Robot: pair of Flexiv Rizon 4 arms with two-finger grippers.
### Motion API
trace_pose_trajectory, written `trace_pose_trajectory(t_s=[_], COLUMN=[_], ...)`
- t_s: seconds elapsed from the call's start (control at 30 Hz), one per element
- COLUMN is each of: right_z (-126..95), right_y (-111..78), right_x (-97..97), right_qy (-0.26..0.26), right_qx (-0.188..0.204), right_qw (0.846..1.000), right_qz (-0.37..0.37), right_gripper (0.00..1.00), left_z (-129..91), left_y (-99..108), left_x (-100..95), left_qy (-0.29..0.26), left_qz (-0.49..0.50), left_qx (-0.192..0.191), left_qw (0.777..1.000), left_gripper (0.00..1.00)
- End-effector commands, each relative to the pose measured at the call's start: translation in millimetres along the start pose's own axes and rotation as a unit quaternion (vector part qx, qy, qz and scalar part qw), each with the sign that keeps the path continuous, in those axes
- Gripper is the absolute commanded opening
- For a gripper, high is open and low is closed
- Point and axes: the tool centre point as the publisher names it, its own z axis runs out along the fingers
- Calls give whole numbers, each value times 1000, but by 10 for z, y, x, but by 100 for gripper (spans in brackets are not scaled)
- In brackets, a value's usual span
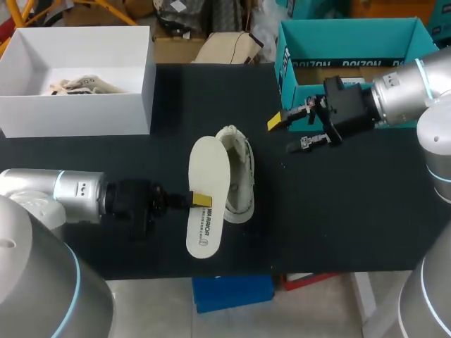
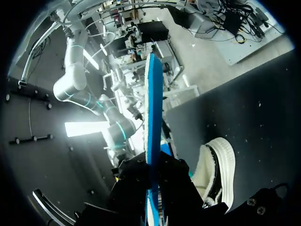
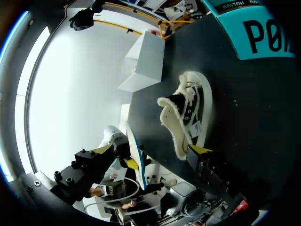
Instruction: Take the shoe out of the shoebox, open the shoe tongue, remove and reinsert the insole, then place the shoe into the shoebox
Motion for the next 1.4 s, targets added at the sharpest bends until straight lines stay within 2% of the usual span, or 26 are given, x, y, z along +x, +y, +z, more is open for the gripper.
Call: trace_pose_trajectory(t_s=[0.03,0.47,0.5,0.73,1.3,1.33,1.4], right_z=[-5,-5,-5,-5,-5,-5,-5], right_y=[-2,-2,-2,-2,-2,-2,-2], right_x=[2,2,2,2,2,2,2], right_qy=[-1,-1,-1,-1,-1,-1,-1], right_qx=[0,0,0,0,0,0,0], right_qw=[1000,1000,1000,1000,1000,1000,1000], right_qz=[0,0,0,0,0,0,0], right_gripper=[100,100,100,100,100,100,100], left_z=[14,14,26,77,85,85,105], left_y=[43,43,35,-109,-138,-144,-163], left_x=[-46,-46,-32,-10,-18,-3,-15], left_qy=[35,35,8,-43,-32,-21,-52], left_qz=[-1,-1,-24,-86,-89,-95,-118], left_qx=[7,7,12,23,25,36,44], left_qw=[999,999,1000,995,995,995,991], left_gripper=[0,0,0,0,0,0,0])
